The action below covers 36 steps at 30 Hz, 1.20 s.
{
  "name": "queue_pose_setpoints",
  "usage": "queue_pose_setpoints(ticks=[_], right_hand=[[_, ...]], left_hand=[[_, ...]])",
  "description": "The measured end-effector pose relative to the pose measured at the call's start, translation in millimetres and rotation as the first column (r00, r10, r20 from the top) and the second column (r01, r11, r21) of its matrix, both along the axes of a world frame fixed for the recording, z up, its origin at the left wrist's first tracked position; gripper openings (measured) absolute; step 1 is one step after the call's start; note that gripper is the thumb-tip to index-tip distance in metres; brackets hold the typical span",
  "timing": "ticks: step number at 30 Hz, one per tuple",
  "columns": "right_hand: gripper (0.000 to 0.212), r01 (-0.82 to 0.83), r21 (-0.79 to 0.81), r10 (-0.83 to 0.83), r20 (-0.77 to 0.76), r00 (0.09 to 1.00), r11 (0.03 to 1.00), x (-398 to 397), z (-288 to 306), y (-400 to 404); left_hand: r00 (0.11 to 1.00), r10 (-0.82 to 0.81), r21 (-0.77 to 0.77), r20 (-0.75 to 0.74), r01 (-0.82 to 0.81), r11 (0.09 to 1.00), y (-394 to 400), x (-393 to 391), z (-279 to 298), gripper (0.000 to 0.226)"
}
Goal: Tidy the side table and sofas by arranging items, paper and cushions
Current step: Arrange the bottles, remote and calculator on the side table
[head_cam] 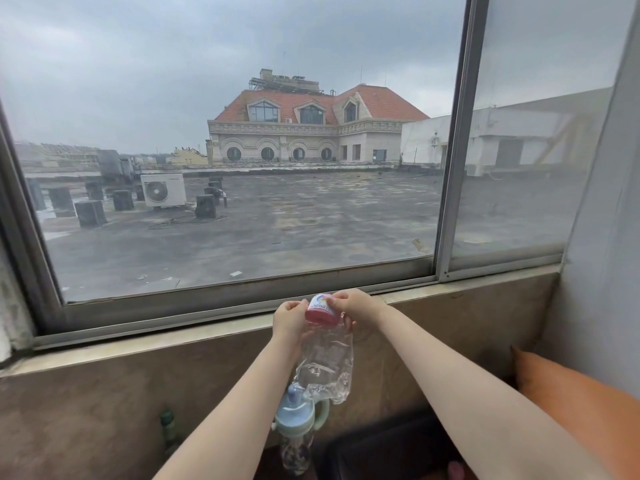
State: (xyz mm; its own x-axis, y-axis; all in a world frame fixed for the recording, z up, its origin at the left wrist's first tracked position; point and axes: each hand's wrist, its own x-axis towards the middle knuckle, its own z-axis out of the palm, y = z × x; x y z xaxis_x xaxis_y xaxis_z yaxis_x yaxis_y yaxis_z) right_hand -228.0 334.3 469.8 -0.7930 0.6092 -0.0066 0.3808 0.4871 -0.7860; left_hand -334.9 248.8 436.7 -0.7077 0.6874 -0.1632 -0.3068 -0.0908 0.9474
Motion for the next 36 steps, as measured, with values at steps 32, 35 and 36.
queue_pose_setpoints(ticks=[32,35,36], right_hand=[[0.041,-0.08,0.3,0.107,-0.076,0.991,0.951,-16,-1,-5],[0.045,-0.05,0.36,0.076,-0.059,0.995,0.932,-20,3,-4],[0.045,-0.045,0.374,0.066,-0.043,0.997,0.926,-20,4,-2]], left_hand=[[0.977,-0.183,0.081,-0.113,0.193,0.978,-7,-18,-13,0.028],[0.965,-0.262,0.132,-0.029,0.264,0.956,-9,-20,-17,0.023],[0.969,-0.247,0.122,-0.01,0.247,0.961,-9,-21,-17,0.019]])
